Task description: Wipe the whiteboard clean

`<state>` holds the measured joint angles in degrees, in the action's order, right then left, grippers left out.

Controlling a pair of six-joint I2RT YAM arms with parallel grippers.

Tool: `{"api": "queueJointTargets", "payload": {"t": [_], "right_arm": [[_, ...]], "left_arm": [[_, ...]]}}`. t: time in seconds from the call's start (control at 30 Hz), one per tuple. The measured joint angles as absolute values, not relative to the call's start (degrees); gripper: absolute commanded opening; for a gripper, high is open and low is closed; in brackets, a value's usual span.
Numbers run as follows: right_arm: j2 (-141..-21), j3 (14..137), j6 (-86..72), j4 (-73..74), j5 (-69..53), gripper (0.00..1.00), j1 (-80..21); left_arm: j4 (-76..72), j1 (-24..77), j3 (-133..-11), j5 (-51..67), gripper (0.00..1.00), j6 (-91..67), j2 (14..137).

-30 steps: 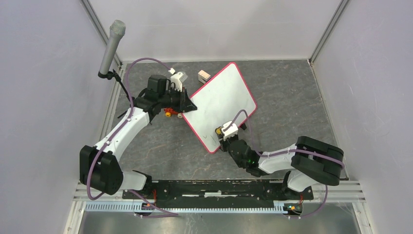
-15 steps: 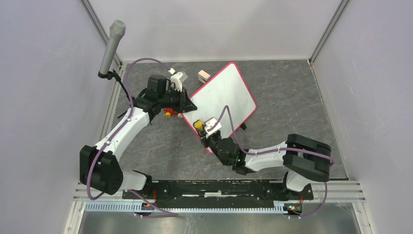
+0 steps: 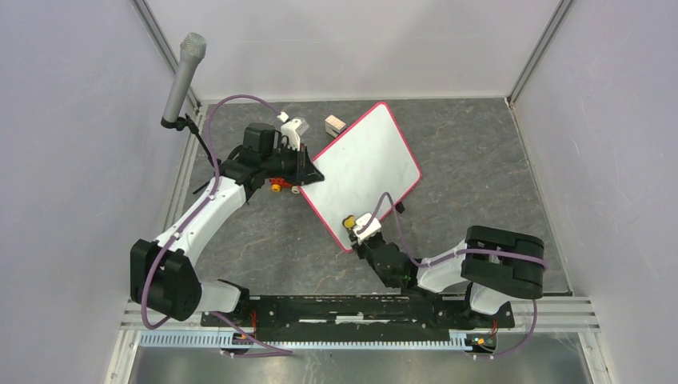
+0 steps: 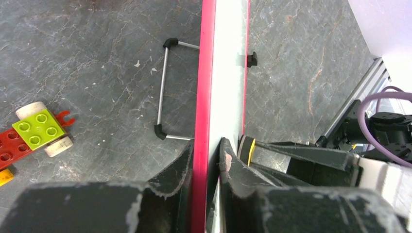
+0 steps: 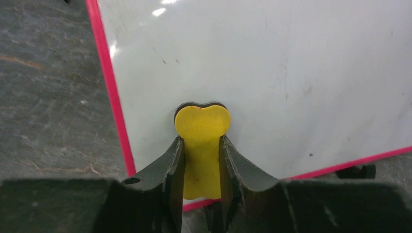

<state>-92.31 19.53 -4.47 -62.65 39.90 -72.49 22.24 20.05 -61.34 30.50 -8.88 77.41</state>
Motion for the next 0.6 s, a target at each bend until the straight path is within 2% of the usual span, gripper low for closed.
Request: {"api": "queueJointTargets", "payload": {"t": [0.3,0.43,0.6], "right_arm": [[-93.32,30.87,0.93,-66.61,41.17,0.28,-73.63],[-95.9,27.31,-0.36,-68.6,42.81,0.29,-73.63],[-95.02,15.7,-5.61,-70.94,43.9,0.29,-73.87]], "left_arm": [[22.48,20.78,-61.63,29.23,0.02,-8.93,77.58],[22.5,20.78,-61.67,29.08,0.02,-8.95,77.65],[22.68,21.02,-61.65,28.77,0.02,-9.67,77.73]]}}
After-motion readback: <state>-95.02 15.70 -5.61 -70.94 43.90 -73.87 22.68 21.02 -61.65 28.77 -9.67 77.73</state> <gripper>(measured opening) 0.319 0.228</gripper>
